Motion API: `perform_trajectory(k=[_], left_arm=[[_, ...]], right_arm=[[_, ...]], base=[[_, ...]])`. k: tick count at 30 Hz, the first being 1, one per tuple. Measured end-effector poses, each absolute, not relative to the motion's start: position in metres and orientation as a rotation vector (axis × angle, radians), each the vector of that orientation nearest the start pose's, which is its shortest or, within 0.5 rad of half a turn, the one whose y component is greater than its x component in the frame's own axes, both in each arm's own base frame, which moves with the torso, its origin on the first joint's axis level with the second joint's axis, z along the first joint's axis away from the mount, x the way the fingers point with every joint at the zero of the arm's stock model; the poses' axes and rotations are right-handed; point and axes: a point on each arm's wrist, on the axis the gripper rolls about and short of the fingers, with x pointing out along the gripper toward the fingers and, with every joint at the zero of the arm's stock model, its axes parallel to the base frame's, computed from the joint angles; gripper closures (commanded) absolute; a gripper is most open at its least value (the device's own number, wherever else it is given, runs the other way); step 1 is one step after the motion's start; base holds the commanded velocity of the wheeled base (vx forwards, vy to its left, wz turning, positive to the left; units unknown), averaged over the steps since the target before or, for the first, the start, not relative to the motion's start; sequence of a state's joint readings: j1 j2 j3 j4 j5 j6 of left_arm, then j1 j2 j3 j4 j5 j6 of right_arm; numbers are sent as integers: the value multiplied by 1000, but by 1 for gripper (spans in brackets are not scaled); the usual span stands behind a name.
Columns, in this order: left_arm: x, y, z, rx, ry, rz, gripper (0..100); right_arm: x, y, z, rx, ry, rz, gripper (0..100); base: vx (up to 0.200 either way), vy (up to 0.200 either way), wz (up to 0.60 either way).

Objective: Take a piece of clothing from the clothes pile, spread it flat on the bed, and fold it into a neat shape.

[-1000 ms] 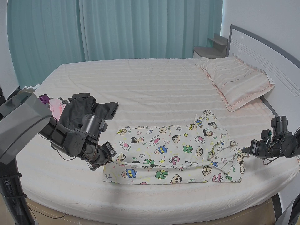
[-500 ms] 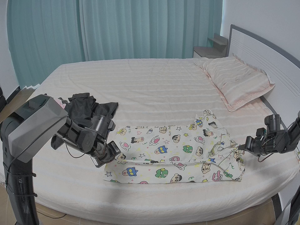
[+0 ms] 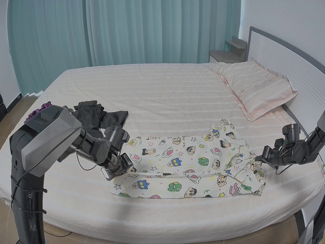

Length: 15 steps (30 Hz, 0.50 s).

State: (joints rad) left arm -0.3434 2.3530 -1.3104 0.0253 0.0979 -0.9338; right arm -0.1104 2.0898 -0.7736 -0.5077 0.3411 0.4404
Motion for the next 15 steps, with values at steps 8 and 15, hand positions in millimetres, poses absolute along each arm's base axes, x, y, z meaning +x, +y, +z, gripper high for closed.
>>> perform_trajectory(k=[8,15], left_arm=[[391,-137,9,-587,1094,304,0],[394,-137,12,-595,1088,303,0]], right_arm=[[333,-28,37,622,834,32,0],[317,-28,50,706,824,-10,0]], base=[[0,0,0],[0,0,0]])
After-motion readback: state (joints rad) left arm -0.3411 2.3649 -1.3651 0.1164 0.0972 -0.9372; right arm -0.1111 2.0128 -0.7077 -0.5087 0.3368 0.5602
